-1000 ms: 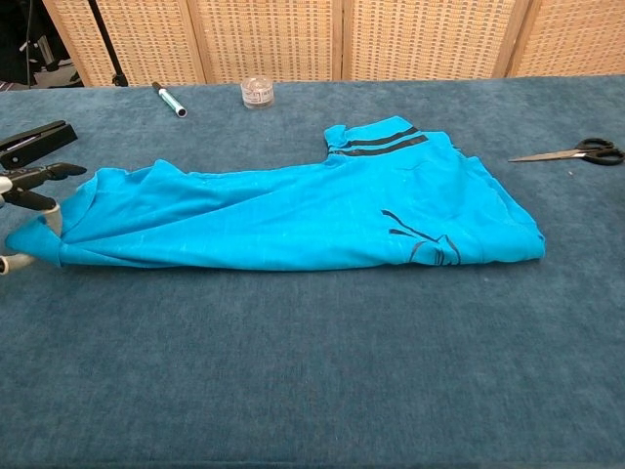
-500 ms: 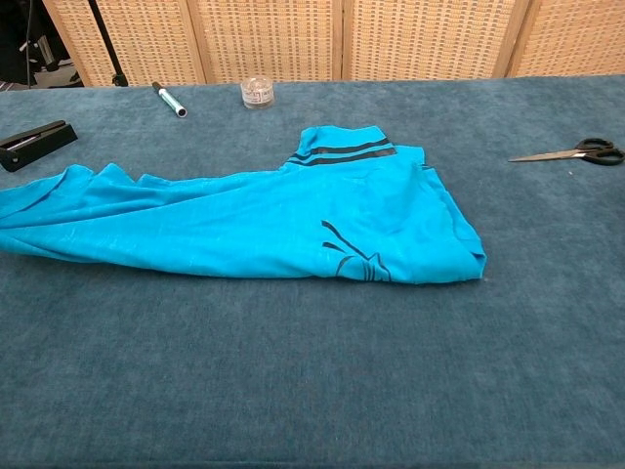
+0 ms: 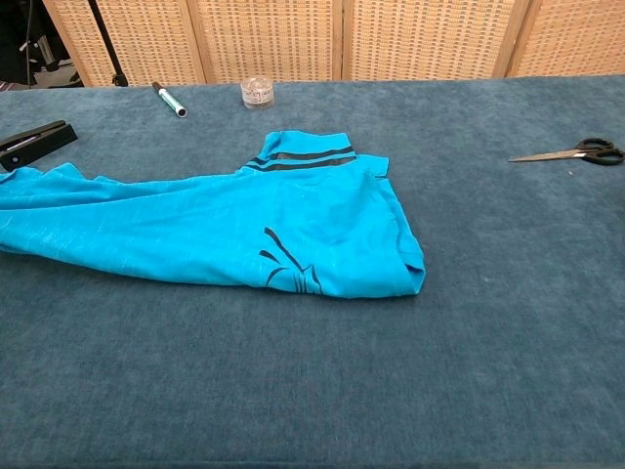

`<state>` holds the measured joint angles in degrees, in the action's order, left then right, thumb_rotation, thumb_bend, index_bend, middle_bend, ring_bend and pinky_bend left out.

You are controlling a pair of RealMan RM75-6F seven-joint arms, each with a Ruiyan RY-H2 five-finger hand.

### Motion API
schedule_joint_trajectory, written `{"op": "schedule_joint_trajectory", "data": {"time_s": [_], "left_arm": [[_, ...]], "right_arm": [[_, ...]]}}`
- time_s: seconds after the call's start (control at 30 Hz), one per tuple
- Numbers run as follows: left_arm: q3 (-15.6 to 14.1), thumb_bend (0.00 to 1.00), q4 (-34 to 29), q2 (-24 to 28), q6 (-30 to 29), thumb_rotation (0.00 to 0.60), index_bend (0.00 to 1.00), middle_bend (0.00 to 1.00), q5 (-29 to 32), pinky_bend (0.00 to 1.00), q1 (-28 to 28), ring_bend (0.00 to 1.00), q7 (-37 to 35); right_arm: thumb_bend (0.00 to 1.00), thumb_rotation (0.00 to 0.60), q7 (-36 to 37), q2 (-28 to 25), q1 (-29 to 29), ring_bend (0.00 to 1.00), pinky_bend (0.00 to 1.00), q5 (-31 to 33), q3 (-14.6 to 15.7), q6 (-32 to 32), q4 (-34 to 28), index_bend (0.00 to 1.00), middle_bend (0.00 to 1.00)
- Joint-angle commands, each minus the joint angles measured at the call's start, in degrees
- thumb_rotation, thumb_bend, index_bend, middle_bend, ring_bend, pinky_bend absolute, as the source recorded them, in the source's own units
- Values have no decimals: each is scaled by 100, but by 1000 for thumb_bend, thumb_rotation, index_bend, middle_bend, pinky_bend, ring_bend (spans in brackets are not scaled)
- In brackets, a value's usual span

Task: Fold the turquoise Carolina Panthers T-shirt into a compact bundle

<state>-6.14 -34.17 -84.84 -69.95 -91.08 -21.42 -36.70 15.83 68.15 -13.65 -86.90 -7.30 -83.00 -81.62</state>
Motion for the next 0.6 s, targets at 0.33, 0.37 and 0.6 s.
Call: {"op": "schedule_joint_trajectory", "data": {"time_s": [0.33, 0.37, 0.6], "left_arm": [[65, 603, 451, 54, 145, 600, 844, 0, 147, 0, 201, 0, -339], [88, 603, 566, 54, 233, 600, 844, 0, 212, 0, 251, 0, -406], [92, 604, 1027, -47, 433, 600, 844, 0, 239, 0, 325, 0, -684]], "right_arm": [[0, 600, -79, 29, -10, 0, 0, 10, 6, 35, -6, 0, 0], [0, 600, -93, 33, -8, 0, 0, 3, 13, 33, -7, 0, 0], [0, 600, -131, 57, -20, 0, 0, 21, 13, 70, 18, 0, 0]]}}
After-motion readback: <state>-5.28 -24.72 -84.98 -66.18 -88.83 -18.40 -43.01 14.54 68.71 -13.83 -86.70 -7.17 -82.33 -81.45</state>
